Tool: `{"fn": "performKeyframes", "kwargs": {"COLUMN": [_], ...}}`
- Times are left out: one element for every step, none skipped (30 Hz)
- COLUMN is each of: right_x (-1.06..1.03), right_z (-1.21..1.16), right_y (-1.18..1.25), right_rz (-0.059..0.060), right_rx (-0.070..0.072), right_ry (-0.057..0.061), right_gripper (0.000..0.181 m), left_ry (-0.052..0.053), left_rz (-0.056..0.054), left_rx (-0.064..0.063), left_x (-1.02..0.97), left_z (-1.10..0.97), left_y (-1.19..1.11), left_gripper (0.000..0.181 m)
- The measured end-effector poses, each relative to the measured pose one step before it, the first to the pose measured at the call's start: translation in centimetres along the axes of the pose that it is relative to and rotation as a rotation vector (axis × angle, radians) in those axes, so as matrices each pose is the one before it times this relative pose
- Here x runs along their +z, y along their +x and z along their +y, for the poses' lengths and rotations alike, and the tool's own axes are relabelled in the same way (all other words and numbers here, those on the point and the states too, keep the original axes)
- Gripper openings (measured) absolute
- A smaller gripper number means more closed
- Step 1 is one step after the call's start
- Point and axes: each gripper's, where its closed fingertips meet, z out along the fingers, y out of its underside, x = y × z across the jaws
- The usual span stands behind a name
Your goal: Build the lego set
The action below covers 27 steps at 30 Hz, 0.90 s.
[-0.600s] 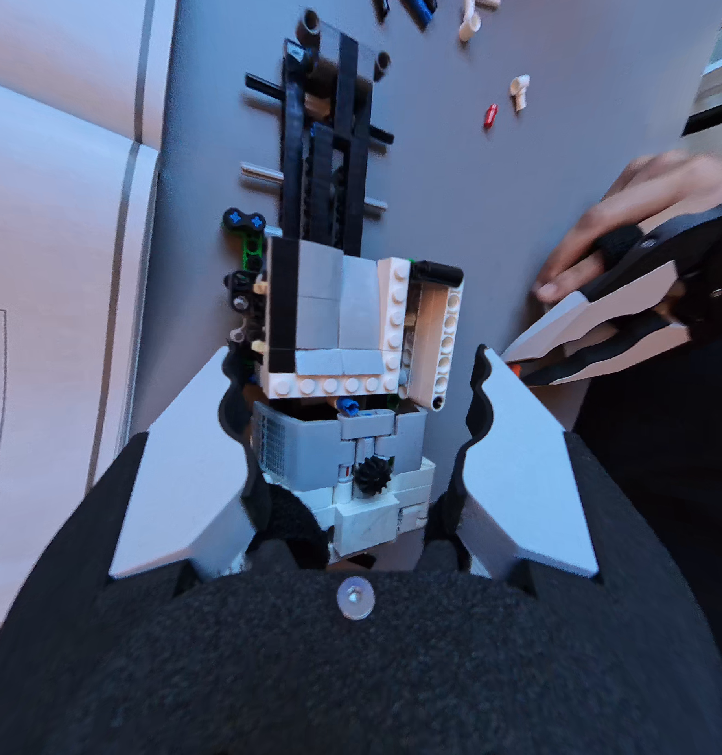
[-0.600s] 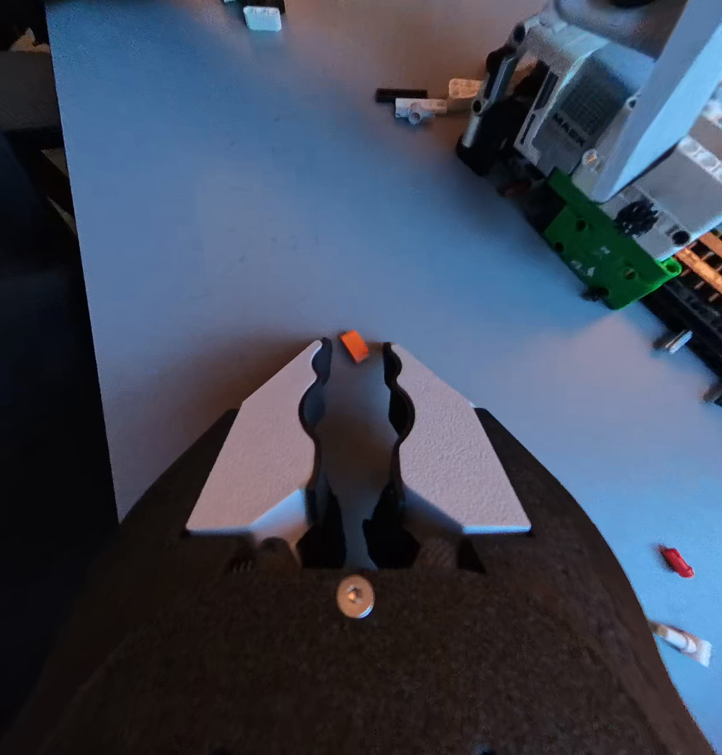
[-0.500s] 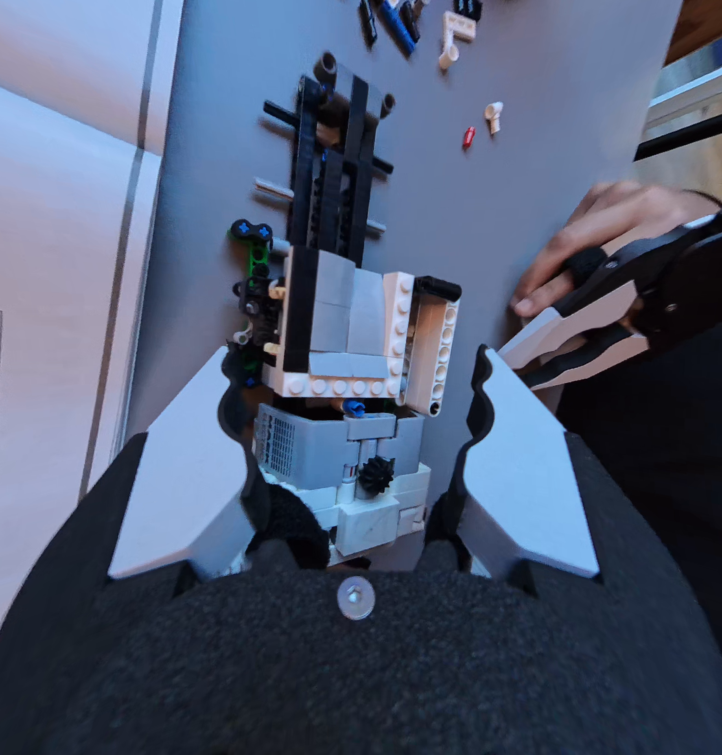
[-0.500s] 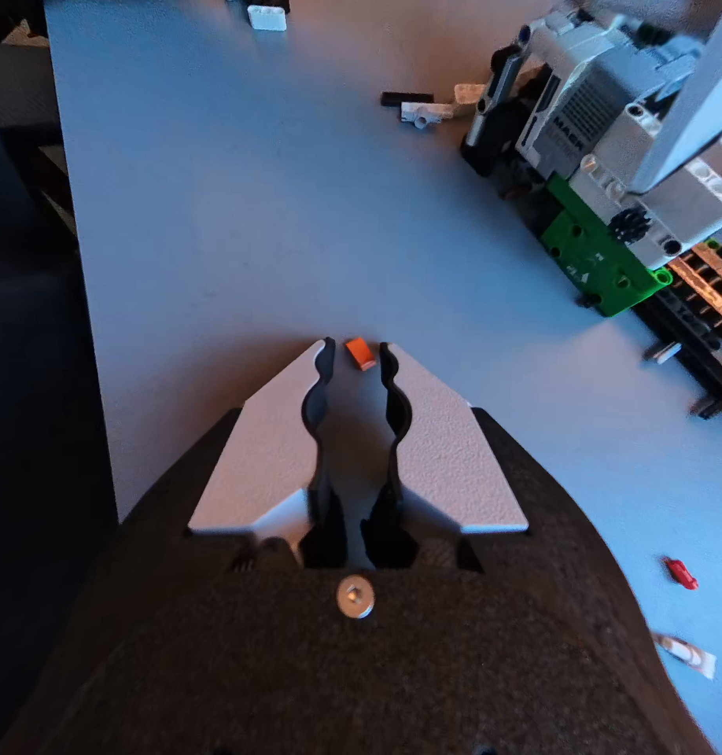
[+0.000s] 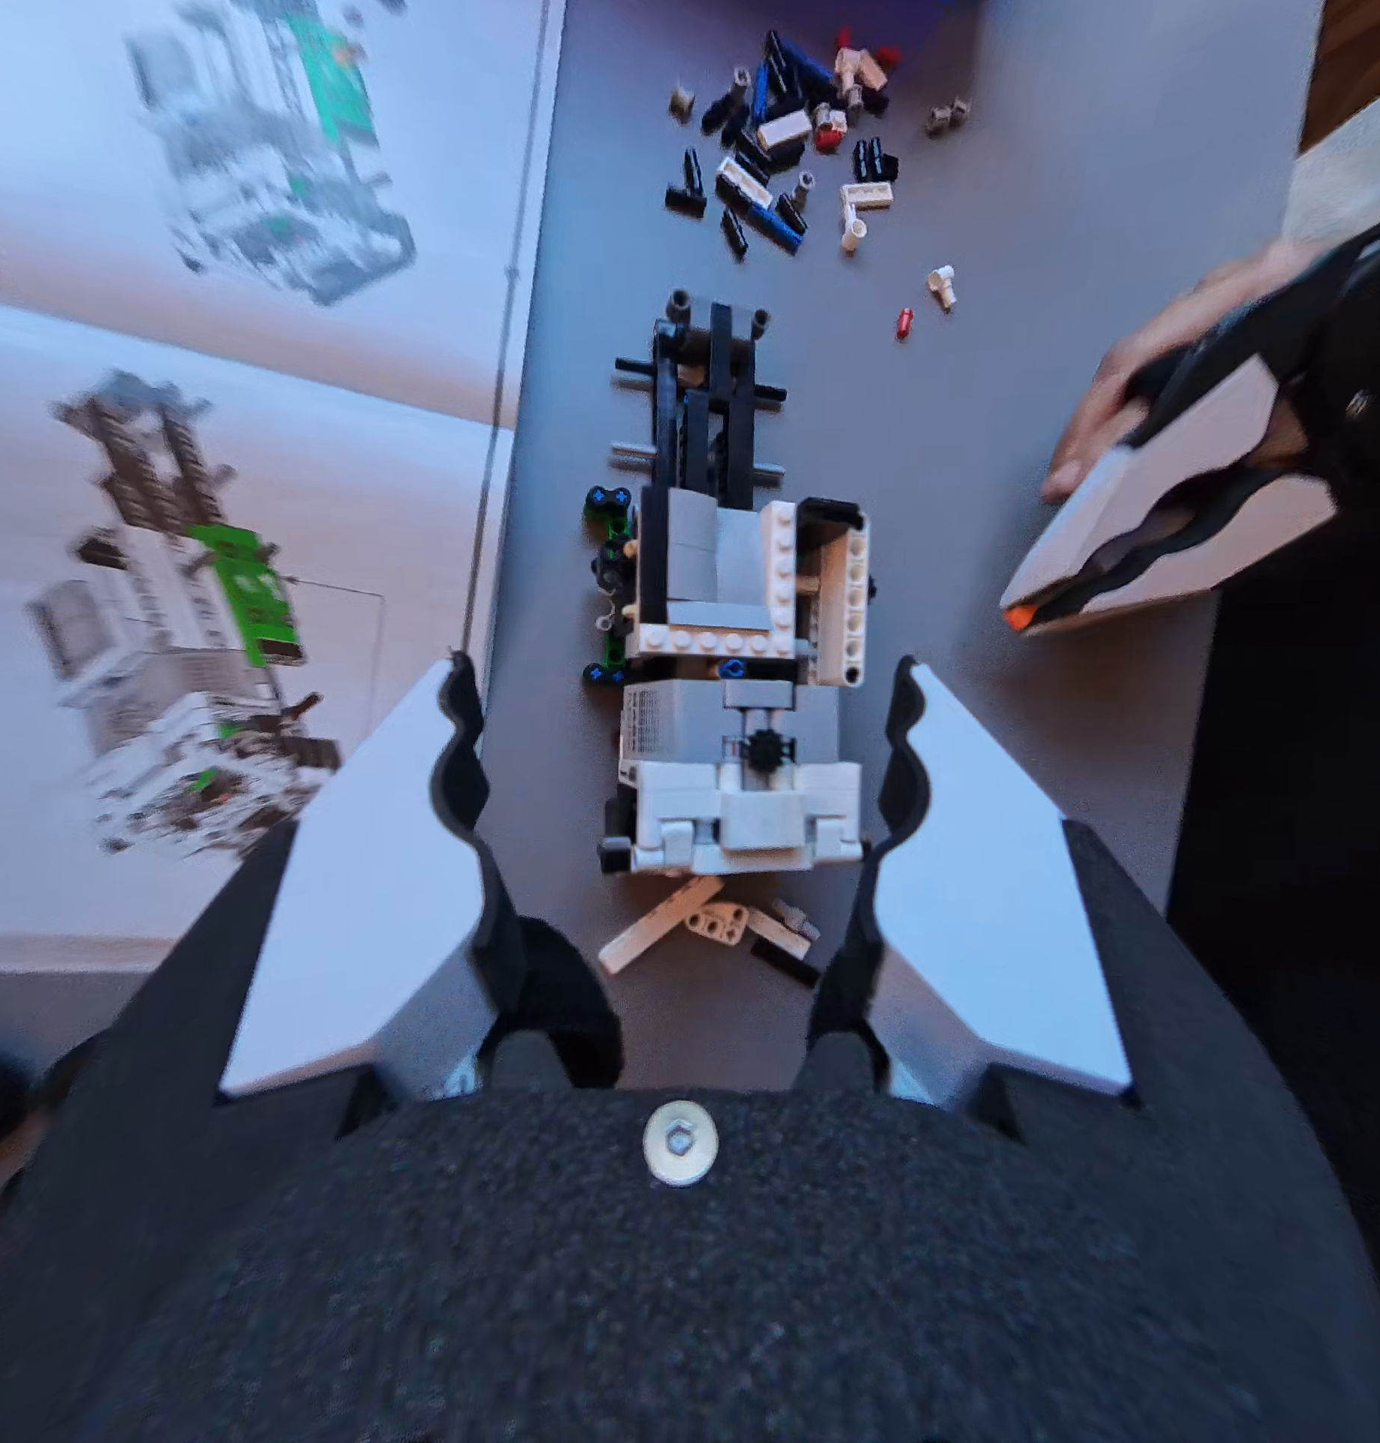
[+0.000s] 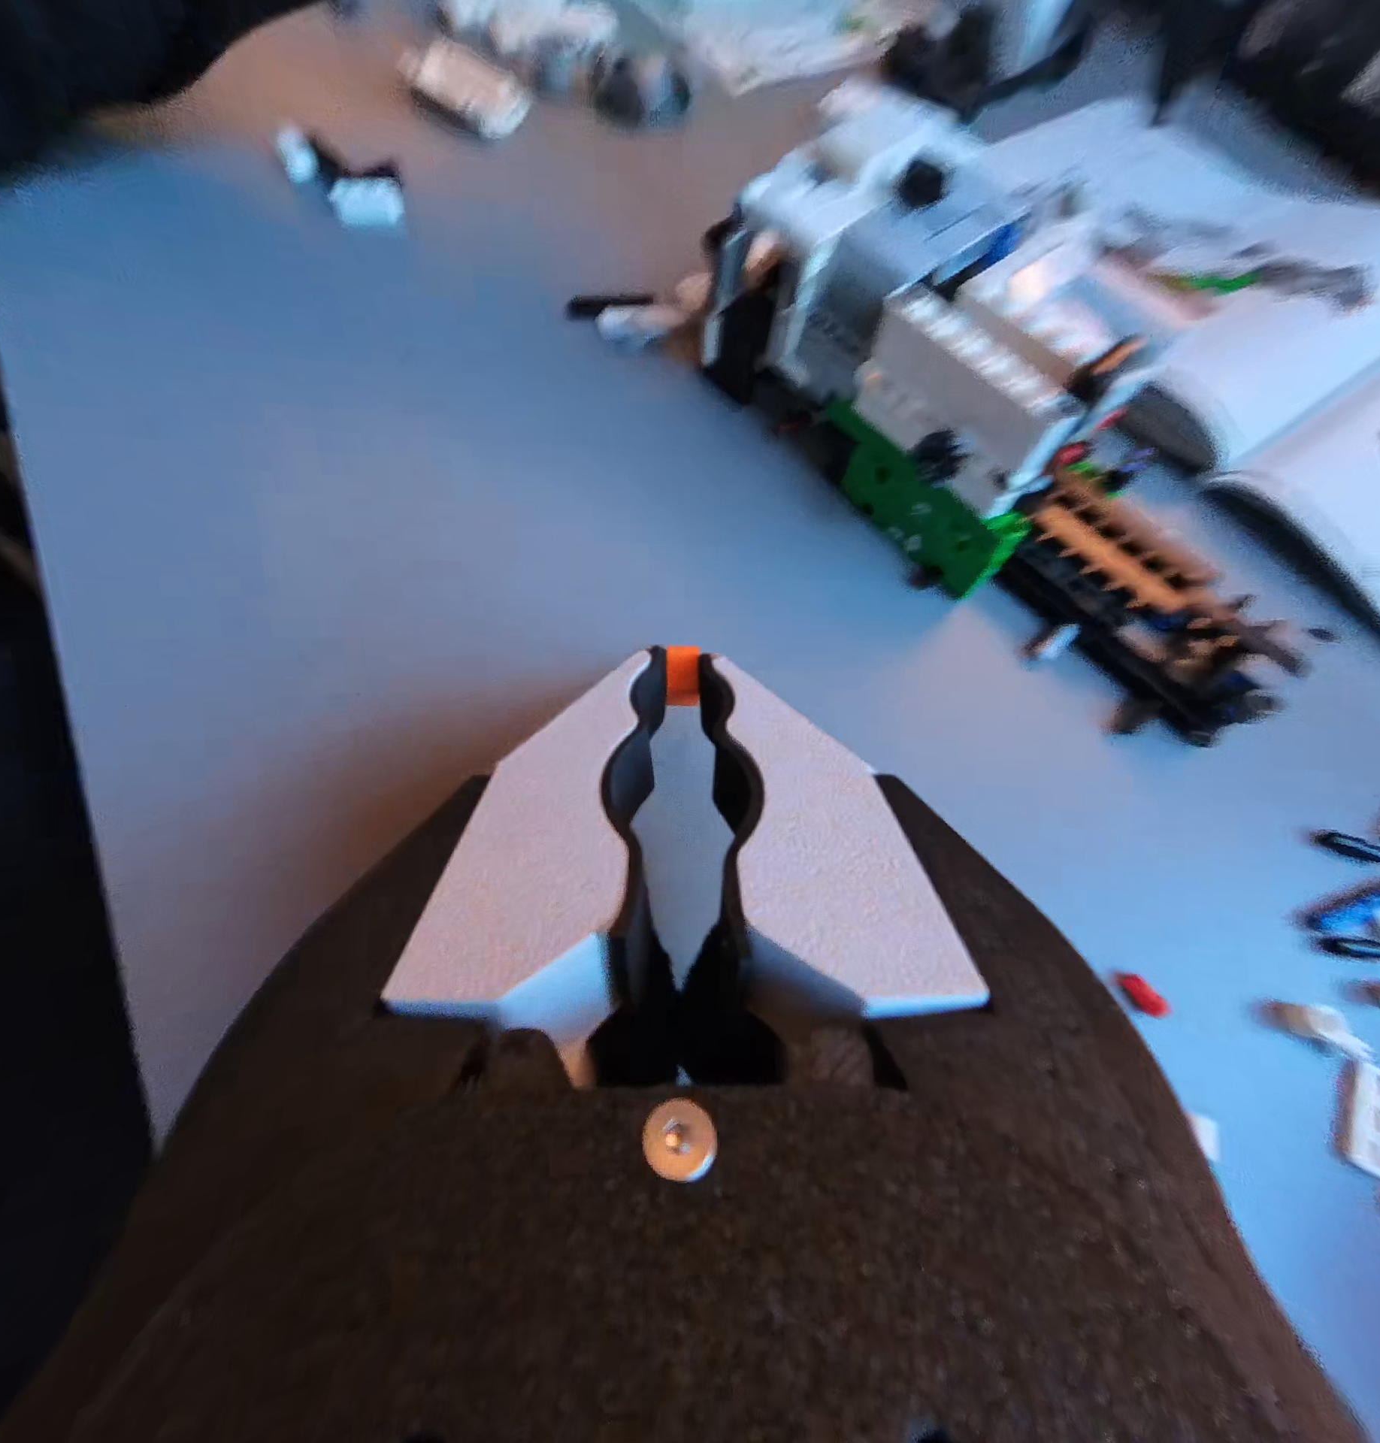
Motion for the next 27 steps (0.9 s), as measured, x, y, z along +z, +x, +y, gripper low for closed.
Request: {"fn": "performKeyframes", "kwargs": {"right_x": [-0.492,-0.595,-0.629,-0.599,-0.511,-0.380,-0.280,-0.279,-0.267,-0.220,-0.141,-0.119,-0.124,-0.034,0.047,0.131,0.130,0.063,-0.009,-0.015,0.006,0.041,0.101,0.113,0.085,0.019,0.026], "right_z": [-0.941,-1.138,-1.247,-1.251,-1.089,-0.746,-0.587,-0.643,-0.644,-0.522,-0.403,-0.385,-0.352,-0.138,0.116,0.310,0.283,0.113,-0.027,-0.076,-0.081,-0.005,0.135,0.176,0.117,0.007,0.047], "right_y": [1.010,1.001,0.743,0.186,-0.100,0.029,-0.023,0.004,0.236,0.197,-0.052,-0.181,-0.248,-0.456,-0.411,-0.307,-0.293,-0.135,0.044,0.056,0.017,-0.146,-0.316,-0.336,-0.280,-0.177,-0.166], "right_rz": [0.0543,0.0605,0.0504,0.0226,0.0121,0.0236,0.0184,0.0196,0.0329,0.0275,0.0091,0.0049,0.0058,-0.0049,-0.0005,0.0046,0.0028,0.0105,0.0208,0.0180,0.0129,0.0017,-0.0104,-0.0115,-0.0082,-0.0030,-0.0074], "right_rx": [0.0117,0.0017,-0.0100,-0.0252,-0.0345,-0.0356,-0.0321,-0.0288,-0.0266,-0.0245,-0.0264,-0.0365,-0.0469,-0.0504,-0.0468,-0.0360,-0.0244,-0.0182,-0.0154,-0.0108,-0.0071,-0.0074,-0.0071,-0.0071,-0.0060,-0.0028,0.0043], "right_ry": [0.0507,0.0621,0.0671,0.0663,0.0543,0.0326,0.0231,0.0292,0.0297,0.0223,0.0151,0.0166,0.0173,0.0068,-0.0063,-0.0164,-0.0128,-0.0006,0.0083,0.0109,0.0108,0.0075,-0.0008,-0.0022,0.0022,0.0089,0.0073], "right_gripper": [0.007,0.007,0.007,0.007,0.007,0.007,0.007,0.007,0.007,0.007,0.006,0.007,0.006,0.006,0.007,0.007,0.007,0.007,0.006,0.006,0.006,0.006,0.006,0.007,0.007,0.007,0.007], "left_ry": [0.0048,0.0093,0.0191,0.0252,0.0252,0.0218,0.0149,0.0067,0.0100,0.0107,0.0128,0.0223,0.0206,0.0187,0.0222,0.0248,0.0259,0.0215,0.0163,0.0125,0.0125,0.0170,0.0171,0.0132,0.0050,-0.0051,-0.0056], "left_rz": [-0.0436,-0.0244,-0.0071,0.0121,0.0345,0.0549,0.0715,0.0756,0.0672,0.0566,0.0457,0.0322,0.0236,0.0164,0.0109,0.0084,0.0004,-0.0141,-0.0190,-0.0093,0.0063,0.0158,0.0174,0.0142,0.0017,-0.0069,-0.0014], "left_rx": [0.0391,0.0281,0.0069,-0.0158,-0.0312,-0.0365,-0.0311,-0.0211,-0.0140,-0.0116,-0.0112,-0.0113,-0.0101,-0.0091,-0.0085,-0.0090,-0.0124,-0.0149,-0.0068,0.0015,0.0003,-0.0055,-0.0080,-0.0043,0.0007,0.0042,0.0014], "left_x": [-0.917,-0.795,-0.619,-0.333,-0.025,0.249,0.489,0.659,0.731,0.755,0.700,0.610,0.504,0.386,0.282,0.169,0.084,0.029,0.016,0.058,0.098,0.105,0.102,0.120,0.117,0.113,0.114], "left_z": [-0.294,-0.377,-0.496,-0.531,-0.354,-0.096,0.184,0.411,0.444,0.465,0.362,0.158,0.097,0.035,-0.064,-0.094,-0.108,-0.026,0.054,0.135,0.137,0.034,-0.001,0.011,0.113,0.241,0.210], "left_y": [0.614,0.954,1.183,1.390,1.627,1.786,1.884,1.798,1.536,1.251,0.963,0.650,0.454,0.301,0.194,0.105,-0.071,-0.358,-0.458,-0.294,-0.088,0.037,0.047,-0.011,-0.175,-0.304,-0.212], "left_gripper": [0.095,0.089,0.082,0.076,0.069,0.066,0.066,0.065,0.062,0.061,0.058,0.055,0.054,0.054,0.053,0.050,0.047,0.045,0.044,0.040,0.036,0.032,0.028,0.024,0.021,0.016,0.015]}}
